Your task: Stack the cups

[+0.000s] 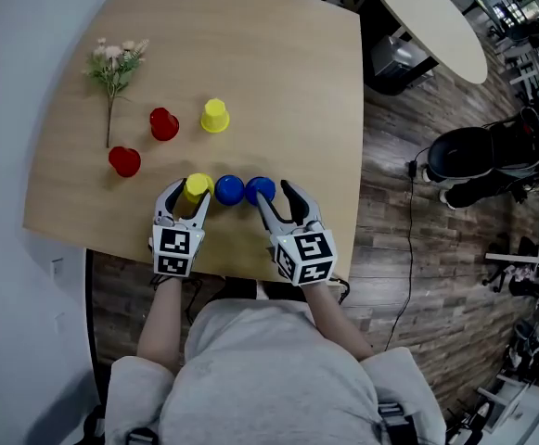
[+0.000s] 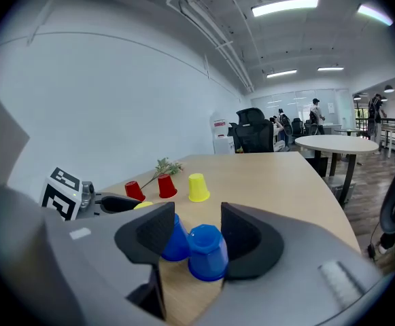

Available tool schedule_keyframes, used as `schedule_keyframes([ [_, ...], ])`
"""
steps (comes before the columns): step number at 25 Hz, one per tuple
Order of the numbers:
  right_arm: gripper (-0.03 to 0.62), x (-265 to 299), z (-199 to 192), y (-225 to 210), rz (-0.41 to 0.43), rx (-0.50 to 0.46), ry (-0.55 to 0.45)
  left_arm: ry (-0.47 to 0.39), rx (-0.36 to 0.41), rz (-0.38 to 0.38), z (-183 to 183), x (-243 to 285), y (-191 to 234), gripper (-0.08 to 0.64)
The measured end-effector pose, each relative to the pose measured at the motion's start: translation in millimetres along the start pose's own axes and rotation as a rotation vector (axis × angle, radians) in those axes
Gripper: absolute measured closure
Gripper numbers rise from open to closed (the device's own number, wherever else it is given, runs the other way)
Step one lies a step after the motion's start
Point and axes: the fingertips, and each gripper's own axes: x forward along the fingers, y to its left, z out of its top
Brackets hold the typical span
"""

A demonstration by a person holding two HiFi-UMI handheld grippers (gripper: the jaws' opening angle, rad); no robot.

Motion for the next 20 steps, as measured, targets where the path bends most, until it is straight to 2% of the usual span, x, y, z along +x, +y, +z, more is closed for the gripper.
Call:
schedule_keyframes([
  [3, 0.368, -1.6, 1.5, 0.3, 0.006, 0.000, -0.002, -0.036, -0.032, 0.000, 5.3, -5.4, 1.6, 0.325],
  [5, 0.368, -0.9, 2.8, 0.6, 0.012, -0.001, -0.005, -0.091, -0.070, 0.033, 16.8, -14.5, 12.8, 0.319],
  [8, 0.368, 2.4, 5.4, 3.0, 0.028, -0.002, -0.006, -0.197, -0.117, 0.139, 41.7, -35.5, 47.2, 0.319],
  [10, 0.368, 5.3, 7.8, 5.3, 0.038, -0.006, -0.007, -0.235, -0.122, 0.218, 52.3, -48.0, 76.2, 0.319],
  [12, 0.368, 7.6, 9.4, 6.8, 0.042, -0.011, -0.007, -0.229, -0.125, 0.291, 50.9, -54.1, 105.7, 0.319],
  [15, 0.368, 8.6, 10.5, 9.3, 0.041, -0.021, -0.006, -0.166, -0.139, 0.386, 31.4, -53.6, 147.1, 0.319],
  [20, 0.370, 8.4, 11.0, 6.9, 0.025, -0.035, 0.003, -0.041, -0.164, 0.487, -6.8, -43.2, 190.9, 0.282],
])
